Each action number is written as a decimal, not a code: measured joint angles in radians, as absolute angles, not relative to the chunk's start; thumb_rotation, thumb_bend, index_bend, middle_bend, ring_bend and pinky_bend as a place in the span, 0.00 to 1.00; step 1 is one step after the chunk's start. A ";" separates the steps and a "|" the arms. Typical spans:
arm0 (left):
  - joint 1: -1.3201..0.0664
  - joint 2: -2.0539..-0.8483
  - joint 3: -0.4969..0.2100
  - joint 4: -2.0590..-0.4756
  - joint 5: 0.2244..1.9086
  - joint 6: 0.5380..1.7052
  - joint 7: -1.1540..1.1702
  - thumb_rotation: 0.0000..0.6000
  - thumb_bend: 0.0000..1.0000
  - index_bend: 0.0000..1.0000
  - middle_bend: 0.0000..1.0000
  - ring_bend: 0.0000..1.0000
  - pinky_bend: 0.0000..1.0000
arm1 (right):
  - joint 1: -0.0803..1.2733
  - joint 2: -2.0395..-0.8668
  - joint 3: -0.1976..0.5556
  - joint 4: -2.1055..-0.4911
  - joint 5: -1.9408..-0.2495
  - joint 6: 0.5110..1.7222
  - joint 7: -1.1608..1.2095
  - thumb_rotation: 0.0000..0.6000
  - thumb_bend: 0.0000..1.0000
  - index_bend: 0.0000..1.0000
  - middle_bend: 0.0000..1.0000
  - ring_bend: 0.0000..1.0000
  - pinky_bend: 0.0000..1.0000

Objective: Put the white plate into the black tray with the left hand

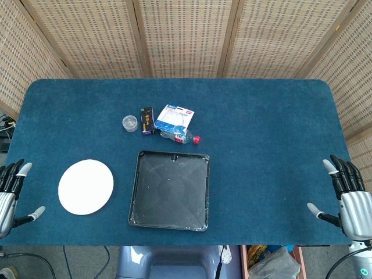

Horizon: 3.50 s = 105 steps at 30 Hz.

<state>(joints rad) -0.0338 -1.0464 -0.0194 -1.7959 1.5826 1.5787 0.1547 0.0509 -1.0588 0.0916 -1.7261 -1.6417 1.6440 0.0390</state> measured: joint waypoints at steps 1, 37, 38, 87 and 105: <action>-0.033 -1.051 -0.020 -1.792 1.585 1.583 0.159 1.00 0.00 0.00 0.00 0.00 0.00 | 0.051 -1.059 0.092 -1.726 -1.641 1.644 0.037 1.00 0.00 0.00 0.00 0.00 0.00; -0.121 -1.482 0.081 -1.157 1.649 1.346 -0.108 1.00 0.00 0.00 0.00 0.00 0.00 | 0.070 -1.073 0.061 -1.749 -1.633 1.563 -0.080 1.00 0.00 0.00 0.00 0.00 0.00; -0.126 -1.494 0.081 -1.138 1.648 1.341 -0.119 1.00 0.00 0.00 0.00 0.00 0.00 | 0.070 -1.072 0.061 -1.749 -1.632 1.562 -0.076 1.00 0.00 0.00 0.00 0.00 0.00; -0.188 -1.554 0.063 -1.030 1.577 1.292 -0.145 1.00 0.29 0.23 0.00 0.00 0.00 | 0.077 -1.045 0.059 -1.757 -1.615 1.544 -0.028 1.00 0.00 0.00 0.00 0.00 0.00; -0.234 -1.535 0.019 -1.090 1.565 1.298 -0.144 1.00 0.41 0.48 0.00 0.00 0.00 | 0.080 -1.048 0.059 -1.757 -1.609 1.538 -0.035 1.00 0.00 0.00 0.00 0.00 0.00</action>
